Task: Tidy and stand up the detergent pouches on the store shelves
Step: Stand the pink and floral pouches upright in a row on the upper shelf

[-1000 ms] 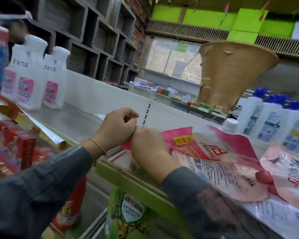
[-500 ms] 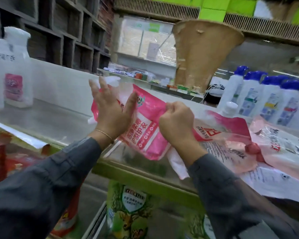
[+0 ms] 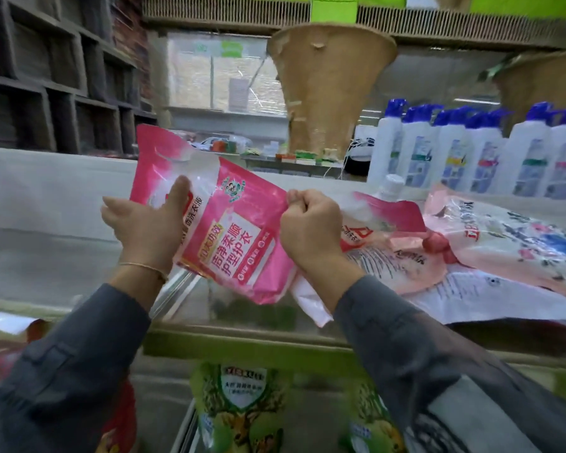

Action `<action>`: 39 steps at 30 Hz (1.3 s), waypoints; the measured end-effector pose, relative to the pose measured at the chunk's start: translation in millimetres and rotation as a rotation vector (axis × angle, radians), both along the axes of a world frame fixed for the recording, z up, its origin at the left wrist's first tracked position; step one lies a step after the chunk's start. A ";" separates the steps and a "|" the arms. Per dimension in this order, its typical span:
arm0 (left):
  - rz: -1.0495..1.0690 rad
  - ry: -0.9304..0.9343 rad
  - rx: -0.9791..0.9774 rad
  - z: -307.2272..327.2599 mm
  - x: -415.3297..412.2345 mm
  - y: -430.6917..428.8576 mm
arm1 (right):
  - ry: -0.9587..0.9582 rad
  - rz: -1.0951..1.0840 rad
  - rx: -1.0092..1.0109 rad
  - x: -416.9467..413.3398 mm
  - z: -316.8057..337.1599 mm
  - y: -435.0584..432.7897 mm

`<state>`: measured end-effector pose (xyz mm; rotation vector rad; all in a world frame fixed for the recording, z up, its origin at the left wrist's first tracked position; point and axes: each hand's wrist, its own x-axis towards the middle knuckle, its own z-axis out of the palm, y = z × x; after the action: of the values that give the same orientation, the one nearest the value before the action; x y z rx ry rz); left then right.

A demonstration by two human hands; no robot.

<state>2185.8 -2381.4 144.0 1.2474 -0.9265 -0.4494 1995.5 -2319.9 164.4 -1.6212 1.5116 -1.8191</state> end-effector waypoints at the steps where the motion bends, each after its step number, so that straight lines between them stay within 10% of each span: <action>1: 0.009 0.002 -0.010 -2.6 -1.4 0.9 | -0.019 0.004 0.006 -2.2 -0.2 -0.1; 16: -0.102 0.419 -0.030 2.1 -13.0 1.4 | -0.280 0.158 0.089 -23.2 -2.6 -11.9; 32: -0.068 -0.242 -0.388 59.5 -30.1 12.1 | 0.341 0.273 0.042 -41.2 4.8 -3.6; 39: -0.139 -0.284 -0.390 58.5 -26.9 13.2 | 0.258 0.312 0.062 -47.7 2.6 -24.7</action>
<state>2159.0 -2368.2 202.5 0.9048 -1.2798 -0.1865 1947.8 -2344.6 167.1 -1.9919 1.3027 -1.4301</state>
